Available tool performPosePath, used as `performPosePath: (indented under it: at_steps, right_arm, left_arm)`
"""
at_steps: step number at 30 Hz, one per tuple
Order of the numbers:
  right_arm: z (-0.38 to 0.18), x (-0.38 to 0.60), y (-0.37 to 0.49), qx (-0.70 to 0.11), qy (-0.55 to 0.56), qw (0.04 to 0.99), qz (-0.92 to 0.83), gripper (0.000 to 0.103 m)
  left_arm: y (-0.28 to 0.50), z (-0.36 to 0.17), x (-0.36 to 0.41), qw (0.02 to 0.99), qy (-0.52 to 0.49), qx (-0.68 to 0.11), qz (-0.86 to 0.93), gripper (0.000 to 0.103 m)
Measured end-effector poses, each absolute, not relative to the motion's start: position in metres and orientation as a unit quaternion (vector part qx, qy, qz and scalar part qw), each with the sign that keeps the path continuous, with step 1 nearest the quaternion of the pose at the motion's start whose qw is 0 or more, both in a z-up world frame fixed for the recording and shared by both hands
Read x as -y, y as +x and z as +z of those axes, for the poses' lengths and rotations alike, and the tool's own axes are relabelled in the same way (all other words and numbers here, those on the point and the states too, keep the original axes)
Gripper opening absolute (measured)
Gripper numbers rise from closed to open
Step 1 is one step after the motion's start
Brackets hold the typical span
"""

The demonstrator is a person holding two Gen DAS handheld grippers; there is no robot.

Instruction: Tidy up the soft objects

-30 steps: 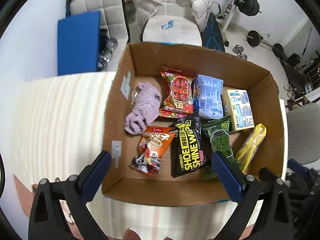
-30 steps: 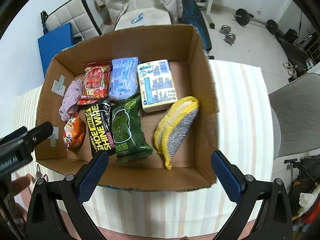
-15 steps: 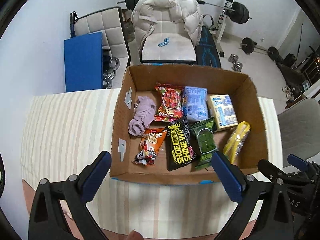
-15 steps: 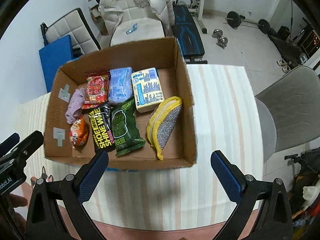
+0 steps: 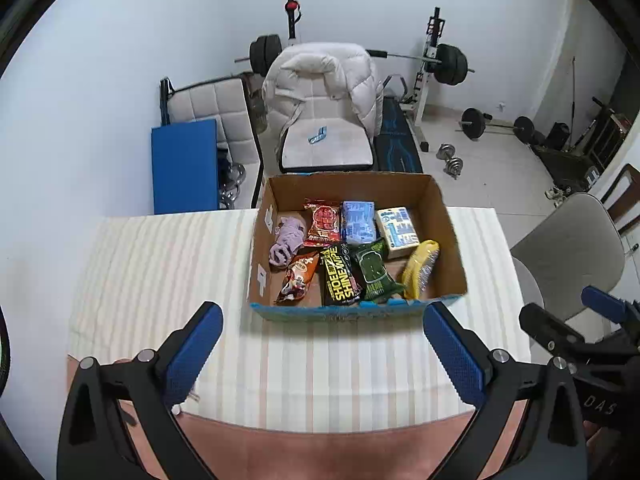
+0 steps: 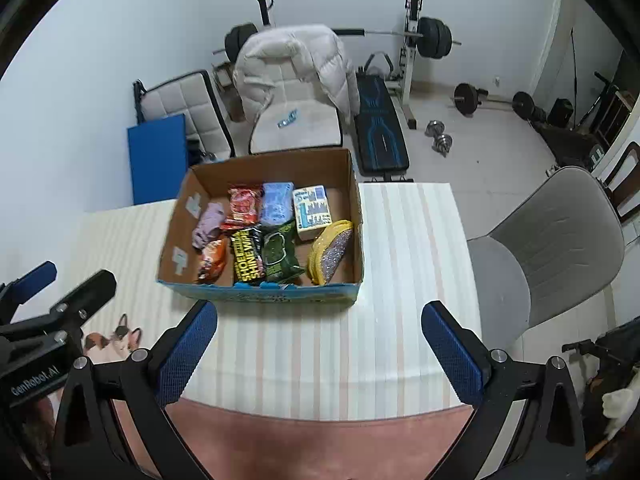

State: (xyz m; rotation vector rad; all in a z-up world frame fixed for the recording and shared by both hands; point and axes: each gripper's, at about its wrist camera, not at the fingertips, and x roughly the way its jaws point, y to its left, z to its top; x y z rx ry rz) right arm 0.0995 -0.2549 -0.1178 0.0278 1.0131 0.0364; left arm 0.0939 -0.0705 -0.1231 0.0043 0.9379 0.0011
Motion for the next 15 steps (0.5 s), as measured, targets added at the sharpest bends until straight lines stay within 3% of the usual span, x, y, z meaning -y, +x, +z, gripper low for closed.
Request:
performPosePath:
  at_steps: [15]
  right_arm:
    - [-0.032, 0.256, -0.006, -0.433, 0.011, 0.901, 0.023, 0.103]
  left_arm:
    - [0.011, -0.071, 0.061, 0.9, -0.021, -0.436, 0.0, 0.103]
